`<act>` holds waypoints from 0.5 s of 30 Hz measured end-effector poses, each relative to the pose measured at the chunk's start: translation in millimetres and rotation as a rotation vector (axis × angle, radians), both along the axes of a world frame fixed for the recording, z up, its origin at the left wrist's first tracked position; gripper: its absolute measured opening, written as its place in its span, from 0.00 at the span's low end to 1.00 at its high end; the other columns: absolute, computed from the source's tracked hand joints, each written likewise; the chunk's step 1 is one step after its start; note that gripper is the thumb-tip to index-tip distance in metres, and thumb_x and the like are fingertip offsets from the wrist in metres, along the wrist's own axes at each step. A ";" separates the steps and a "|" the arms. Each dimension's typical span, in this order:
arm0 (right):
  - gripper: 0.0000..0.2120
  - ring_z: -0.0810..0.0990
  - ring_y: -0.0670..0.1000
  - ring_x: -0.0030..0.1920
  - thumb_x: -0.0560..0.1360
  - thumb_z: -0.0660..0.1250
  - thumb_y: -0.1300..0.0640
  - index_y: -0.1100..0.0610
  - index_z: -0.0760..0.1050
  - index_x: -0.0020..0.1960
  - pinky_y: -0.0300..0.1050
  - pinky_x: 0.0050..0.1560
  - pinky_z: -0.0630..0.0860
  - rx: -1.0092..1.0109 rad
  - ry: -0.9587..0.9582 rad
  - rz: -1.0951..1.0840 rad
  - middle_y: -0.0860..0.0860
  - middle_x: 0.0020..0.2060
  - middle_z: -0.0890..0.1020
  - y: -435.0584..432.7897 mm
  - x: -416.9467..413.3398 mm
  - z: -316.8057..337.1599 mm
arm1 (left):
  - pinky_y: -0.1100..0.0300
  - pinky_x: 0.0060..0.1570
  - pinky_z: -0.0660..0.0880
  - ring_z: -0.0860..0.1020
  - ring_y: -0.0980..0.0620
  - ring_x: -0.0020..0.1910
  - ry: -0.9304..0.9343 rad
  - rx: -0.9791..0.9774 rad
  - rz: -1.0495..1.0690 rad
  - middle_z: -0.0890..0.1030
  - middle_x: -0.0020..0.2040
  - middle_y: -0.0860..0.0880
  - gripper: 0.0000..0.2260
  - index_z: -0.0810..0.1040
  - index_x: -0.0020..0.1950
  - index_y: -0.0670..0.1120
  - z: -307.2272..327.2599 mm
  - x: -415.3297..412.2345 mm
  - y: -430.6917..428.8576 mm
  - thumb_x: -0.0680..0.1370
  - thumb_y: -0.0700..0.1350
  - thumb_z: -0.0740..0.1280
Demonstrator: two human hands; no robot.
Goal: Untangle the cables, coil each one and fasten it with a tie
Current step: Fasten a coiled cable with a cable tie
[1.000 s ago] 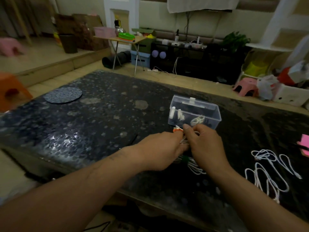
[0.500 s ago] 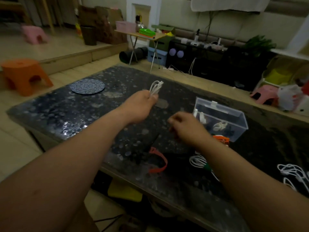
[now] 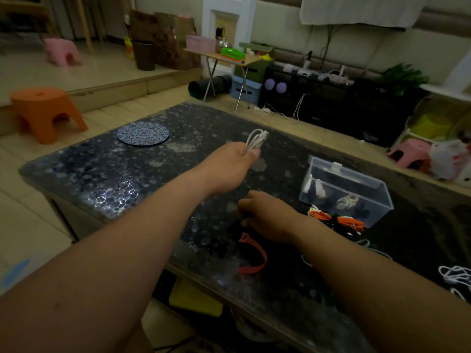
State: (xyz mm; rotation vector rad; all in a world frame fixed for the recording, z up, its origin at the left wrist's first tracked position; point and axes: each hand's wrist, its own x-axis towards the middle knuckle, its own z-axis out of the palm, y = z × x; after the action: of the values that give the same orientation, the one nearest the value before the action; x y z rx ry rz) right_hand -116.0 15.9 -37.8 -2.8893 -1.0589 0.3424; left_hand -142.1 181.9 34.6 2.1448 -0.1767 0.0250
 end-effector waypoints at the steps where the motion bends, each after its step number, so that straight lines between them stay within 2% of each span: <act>1: 0.08 0.75 0.56 0.59 0.81 0.70 0.50 0.48 0.72 0.48 0.51 0.55 0.72 0.008 0.013 -0.021 0.51 0.54 0.72 -0.8 2.2 -2.9 | 0.50 0.42 0.71 0.73 0.49 0.38 0.003 0.016 -0.008 0.75 0.40 0.47 0.17 0.73 0.46 0.48 0.0 -0.9 -1.6 0.87 0.57 0.57; 4: 0.08 0.77 0.57 0.57 0.82 0.68 0.48 0.49 0.71 0.47 0.54 0.58 0.75 0.058 0.040 -0.112 0.51 0.54 0.75 -5.9 -0.5 -8.3 | 0.51 0.39 0.70 0.72 0.50 0.36 0.015 0.031 -0.024 0.74 0.38 0.48 0.16 0.73 0.46 0.49 -0.8 -2.6 -4.5 0.88 0.56 0.58; 5: 0.08 0.79 0.57 0.55 0.82 0.67 0.49 0.49 0.71 0.48 0.55 0.57 0.77 0.123 0.032 -0.156 0.52 0.52 0.77 -10.4 -0.2 -10.2 | 0.51 0.39 0.70 0.72 0.50 0.36 0.022 0.029 -0.019 0.74 0.38 0.48 0.16 0.73 0.46 0.49 -1.4 -2.2 -5.2 0.88 0.56 0.58; 8: 0.07 0.83 0.53 0.46 0.84 0.64 0.51 0.48 0.69 0.48 0.55 0.49 0.80 0.516 0.002 -0.399 0.51 0.45 0.82 -33.8 -3.3 9.1 | 0.49 0.40 0.69 0.71 0.47 0.36 0.087 -0.076 -0.018 0.74 0.36 0.49 0.13 0.73 0.46 0.48 -1.7 0.0 -10.7 0.86 0.53 0.59; 11: 0.02 0.86 0.53 0.46 0.86 0.64 0.55 0.50 0.74 0.54 0.57 0.51 0.84 0.882 0.026 -0.620 0.52 0.44 0.85 -74.0 -13.9 43.2 | 0.54 0.32 0.65 0.67 0.51 0.31 0.194 -0.192 -0.072 0.71 0.34 0.50 0.08 0.71 0.48 0.48 -1.3 1.0 -32.3 0.85 0.48 0.59; 13: 0.04 0.86 0.54 0.47 0.86 0.64 0.58 0.55 0.78 0.55 0.55 0.51 0.84 1.050 0.121 -0.678 0.52 0.43 0.86 -103.8 -33.5 62.2 | 0.58 0.28 0.63 0.66 0.52 0.30 0.221 -0.191 -0.125 0.71 0.35 0.49 0.06 0.71 0.49 0.48 -3.3 -1.8 -58.6 0.86 0.46 0.59; 15: 0.06 0.84 0.55 0.44 0.85 0.66 0.59 0.59 0.80 0.52 0.51 0.47 0.81 1.191 0.241 -0.669 0.52 0.40 0.85 -127.0 -60.6 75.6 | 0.58 0.30 0.66 0.68 0.52 0.30 0.139 -0.132 -0.181 0.73 0.35 0.49 0.08 0.72 0.48 0.48 -6.9 -3.0 -88.5 0.86 0.46 0.60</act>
State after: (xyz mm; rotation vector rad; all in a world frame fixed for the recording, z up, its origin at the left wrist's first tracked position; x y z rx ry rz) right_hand -176.6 -111.0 37.8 -1.8493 -0.0777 -0.0142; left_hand -145.1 93.5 27.7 1.9841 -0.2794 -0.2112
